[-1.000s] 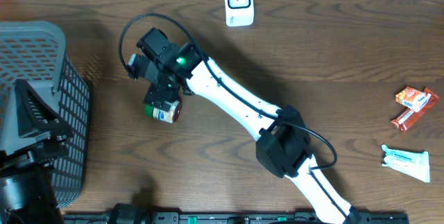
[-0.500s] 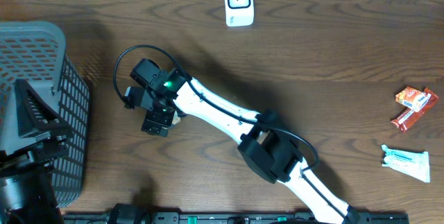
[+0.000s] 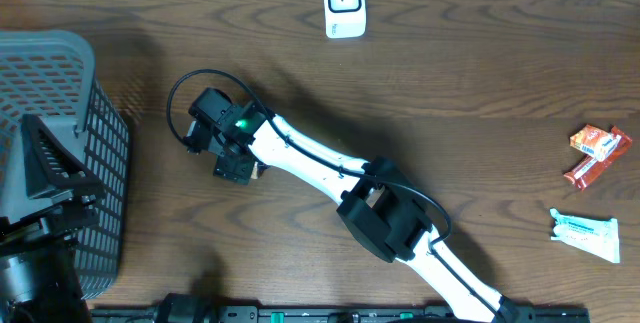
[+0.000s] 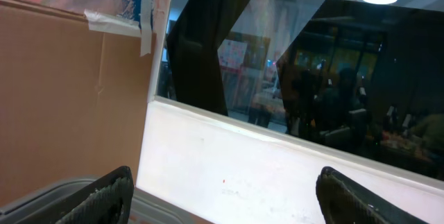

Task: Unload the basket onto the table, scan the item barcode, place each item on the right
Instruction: 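Close the right gripper on the jar's green lid and lift, then carry the jar up toward the white scanner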

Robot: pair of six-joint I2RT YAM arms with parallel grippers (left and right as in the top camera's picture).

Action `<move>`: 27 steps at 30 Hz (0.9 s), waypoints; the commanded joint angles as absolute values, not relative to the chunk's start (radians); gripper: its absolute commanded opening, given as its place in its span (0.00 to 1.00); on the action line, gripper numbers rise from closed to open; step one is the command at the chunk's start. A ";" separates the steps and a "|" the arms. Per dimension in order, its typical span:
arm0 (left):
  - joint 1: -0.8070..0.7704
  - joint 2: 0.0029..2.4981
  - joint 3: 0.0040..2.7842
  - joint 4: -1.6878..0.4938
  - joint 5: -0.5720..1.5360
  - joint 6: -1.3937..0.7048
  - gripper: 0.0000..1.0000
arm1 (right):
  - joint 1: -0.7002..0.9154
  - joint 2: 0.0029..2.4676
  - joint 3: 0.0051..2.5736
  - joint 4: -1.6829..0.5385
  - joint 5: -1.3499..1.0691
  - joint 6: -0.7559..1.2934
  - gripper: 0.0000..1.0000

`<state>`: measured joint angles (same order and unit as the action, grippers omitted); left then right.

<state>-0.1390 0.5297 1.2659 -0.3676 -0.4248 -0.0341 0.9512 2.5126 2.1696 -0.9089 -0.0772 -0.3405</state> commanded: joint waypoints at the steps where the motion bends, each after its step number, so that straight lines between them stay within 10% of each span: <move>1: -0.134 0.520 1.262 -0.365 -0.431 -0.046 0.84 | 0.939 2.505 2.236 -0.932 -0.010 -0.287 0.69; 27: -0.134 0.520 1.262 -0.365 -0.430 -0.047 0.84 | 0.683 2.447 2.525 -1.327 -0.069 0.049 0.55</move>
<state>-0.1390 0.5297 1.2659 -0.3676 -0.4244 -0.0341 0.7410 2.5015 2.4985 -1.3128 -0.0410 0.0006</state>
